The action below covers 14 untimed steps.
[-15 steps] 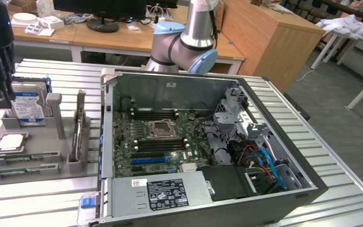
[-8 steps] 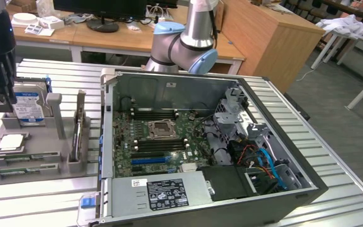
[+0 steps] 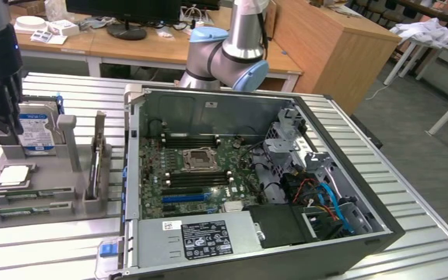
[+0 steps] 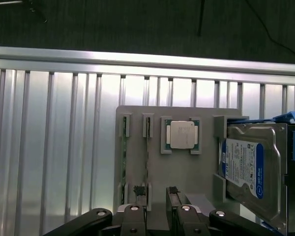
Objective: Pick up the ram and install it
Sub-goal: 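Pick up the ram and move it above insertion slot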
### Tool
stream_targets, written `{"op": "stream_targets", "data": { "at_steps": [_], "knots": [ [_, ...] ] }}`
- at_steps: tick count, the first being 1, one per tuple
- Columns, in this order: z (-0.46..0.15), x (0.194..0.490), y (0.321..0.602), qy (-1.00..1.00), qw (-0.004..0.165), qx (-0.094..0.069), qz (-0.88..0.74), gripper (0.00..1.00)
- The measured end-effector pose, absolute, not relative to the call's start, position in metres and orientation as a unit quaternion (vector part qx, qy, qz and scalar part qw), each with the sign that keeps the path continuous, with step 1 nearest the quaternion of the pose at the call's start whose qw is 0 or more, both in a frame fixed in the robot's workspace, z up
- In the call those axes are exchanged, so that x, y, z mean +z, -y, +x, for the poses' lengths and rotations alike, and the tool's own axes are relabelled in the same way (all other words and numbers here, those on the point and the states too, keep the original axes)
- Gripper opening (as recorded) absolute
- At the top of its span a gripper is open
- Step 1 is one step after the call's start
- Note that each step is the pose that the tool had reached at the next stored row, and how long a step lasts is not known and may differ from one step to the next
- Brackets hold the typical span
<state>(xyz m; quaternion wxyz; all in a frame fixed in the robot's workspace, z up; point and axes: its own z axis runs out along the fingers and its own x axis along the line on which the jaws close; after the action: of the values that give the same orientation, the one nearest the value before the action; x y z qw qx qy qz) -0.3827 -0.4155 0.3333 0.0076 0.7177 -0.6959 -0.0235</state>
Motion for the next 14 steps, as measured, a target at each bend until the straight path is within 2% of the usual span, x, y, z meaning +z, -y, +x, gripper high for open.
{"op": "stream_targets", "data": {
  "at_steps": [14],
  "knots": [
    [-0.383,0.308,0.416,0.696,0.008,-0.024,0.718,0.3]
  ]
}}
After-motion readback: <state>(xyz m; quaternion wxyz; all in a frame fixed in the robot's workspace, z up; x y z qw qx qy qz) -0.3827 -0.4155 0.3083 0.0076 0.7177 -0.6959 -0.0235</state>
